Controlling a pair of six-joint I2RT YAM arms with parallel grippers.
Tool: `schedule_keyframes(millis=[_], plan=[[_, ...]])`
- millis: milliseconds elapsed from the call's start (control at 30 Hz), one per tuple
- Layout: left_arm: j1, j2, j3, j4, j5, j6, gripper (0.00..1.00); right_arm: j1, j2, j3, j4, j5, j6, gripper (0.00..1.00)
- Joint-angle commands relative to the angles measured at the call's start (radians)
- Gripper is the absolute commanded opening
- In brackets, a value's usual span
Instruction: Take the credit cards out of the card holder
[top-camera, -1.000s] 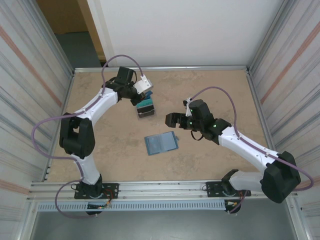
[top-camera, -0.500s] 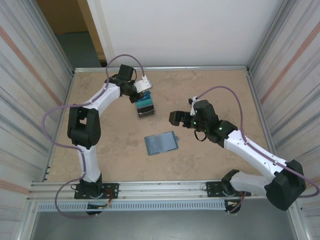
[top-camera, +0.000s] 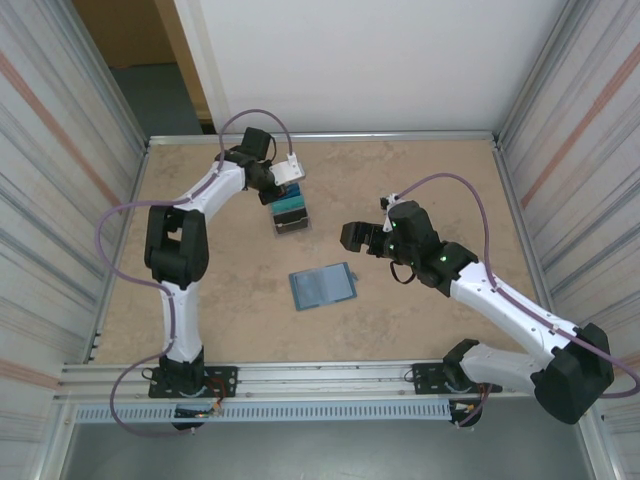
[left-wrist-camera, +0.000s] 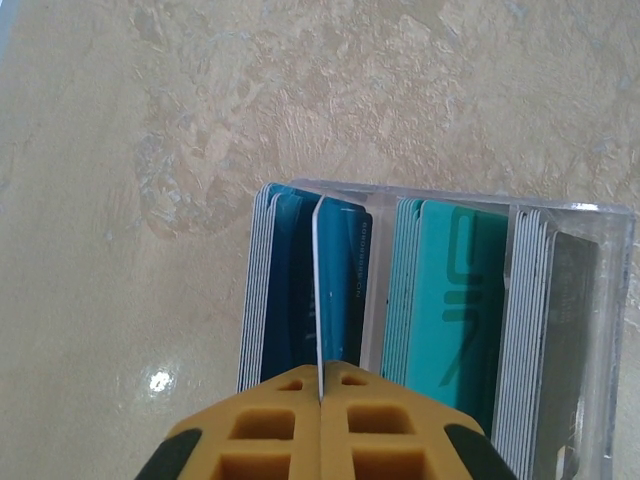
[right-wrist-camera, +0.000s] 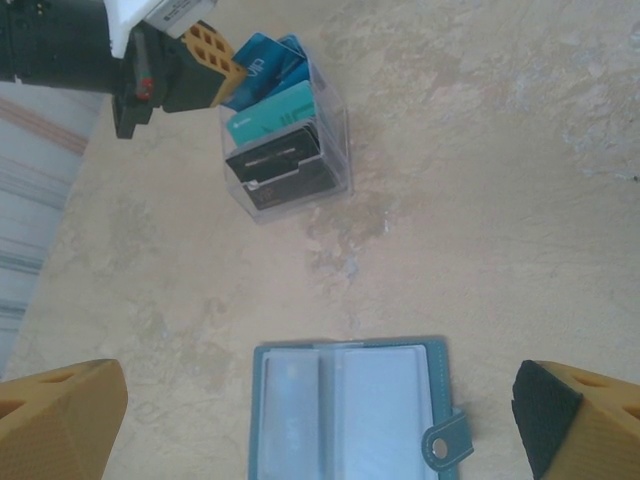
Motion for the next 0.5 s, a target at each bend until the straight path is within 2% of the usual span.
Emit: schedule_keyframes(millis=[0, 67, 267, 467], plan=[[0.009, 0.009, 0.029, -0.046, -0.013, 0.020, 0.13, 0.009, -0.019, -0.013, -0.017, 0.027, 0.012, 0.99], [0.008, 0.010, 0.027, -0.054, -0.008, 0.016, 0.19, 0.010, -0.015, -0.012, -0.014, 0.023, 0.012, 0.99], [-0.002, -0.074, 0.005, -0.065, 0.008, 0.003, 0.23, 0.023, 0.016, -0.002, -0.031, 0.018, -0.004, 0.99], [-0.004, -0.240, -0.118, 0.013, 0.072, -0.085, 0.29, 0.144, 0.135, 0.090, -0.163, 0.130, -0.058, 0.99]])
